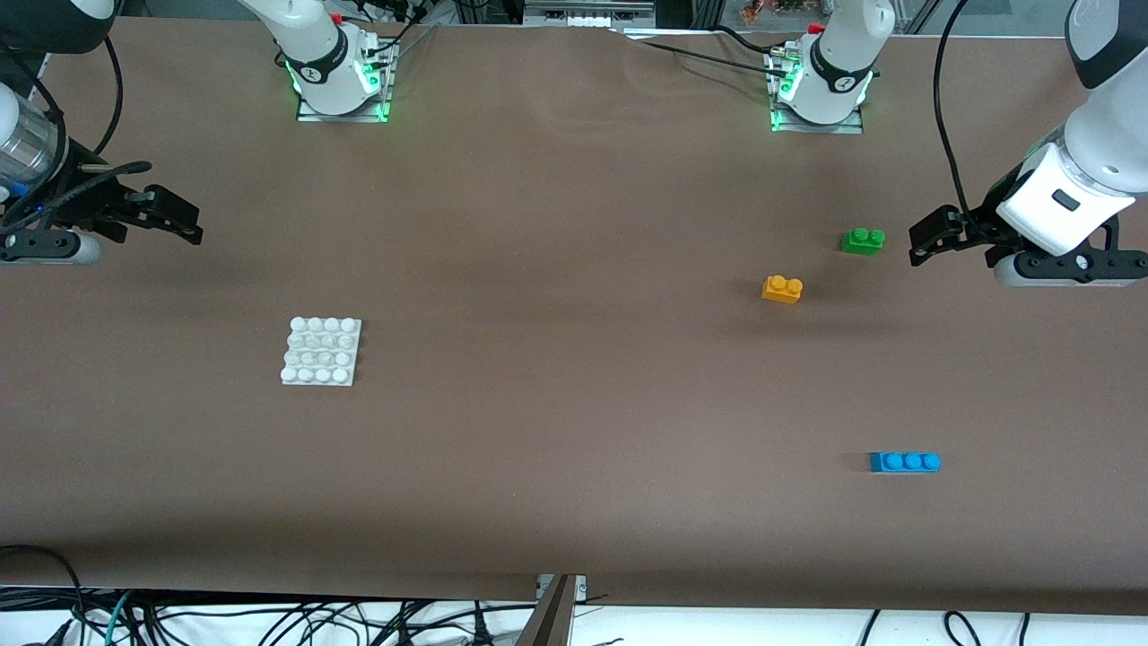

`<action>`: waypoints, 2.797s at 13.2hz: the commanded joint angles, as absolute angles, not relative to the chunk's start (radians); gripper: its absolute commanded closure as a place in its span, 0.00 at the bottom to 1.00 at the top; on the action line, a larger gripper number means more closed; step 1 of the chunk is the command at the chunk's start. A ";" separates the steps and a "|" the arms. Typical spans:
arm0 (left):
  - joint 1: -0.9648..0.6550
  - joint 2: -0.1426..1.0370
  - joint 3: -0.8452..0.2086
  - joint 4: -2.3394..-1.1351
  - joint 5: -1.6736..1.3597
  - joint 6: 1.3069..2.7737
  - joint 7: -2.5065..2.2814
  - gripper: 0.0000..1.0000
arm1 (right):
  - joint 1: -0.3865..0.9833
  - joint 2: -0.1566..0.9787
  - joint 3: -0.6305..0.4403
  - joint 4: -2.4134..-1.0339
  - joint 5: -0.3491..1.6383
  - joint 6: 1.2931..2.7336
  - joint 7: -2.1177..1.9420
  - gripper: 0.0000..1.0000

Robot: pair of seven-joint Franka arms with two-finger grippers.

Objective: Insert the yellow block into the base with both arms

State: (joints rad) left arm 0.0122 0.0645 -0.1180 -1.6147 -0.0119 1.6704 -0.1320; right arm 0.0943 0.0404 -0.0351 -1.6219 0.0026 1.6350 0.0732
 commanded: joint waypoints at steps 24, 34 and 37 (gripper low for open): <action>0.018 0.081 -0.123 -1.577 -0.009 1.649 -0.121 0.00 | 0.077 0.057 -0.046 -1.614 0.012 1.646 0.078 0.00; 0.018 0.081 -0.123 -1.577 -0.009 1.649 -0.121 0.00 | 0.077 0.161 -0.046 -1.750 0.009 1.832 0.034 0.00; 0.018 0.081 -0.123 -1.577 -0.009 1.649 -0.121 0.00 | 0.077 0.182 -0.048 -1.943 0.015 2.091 0.035 0.00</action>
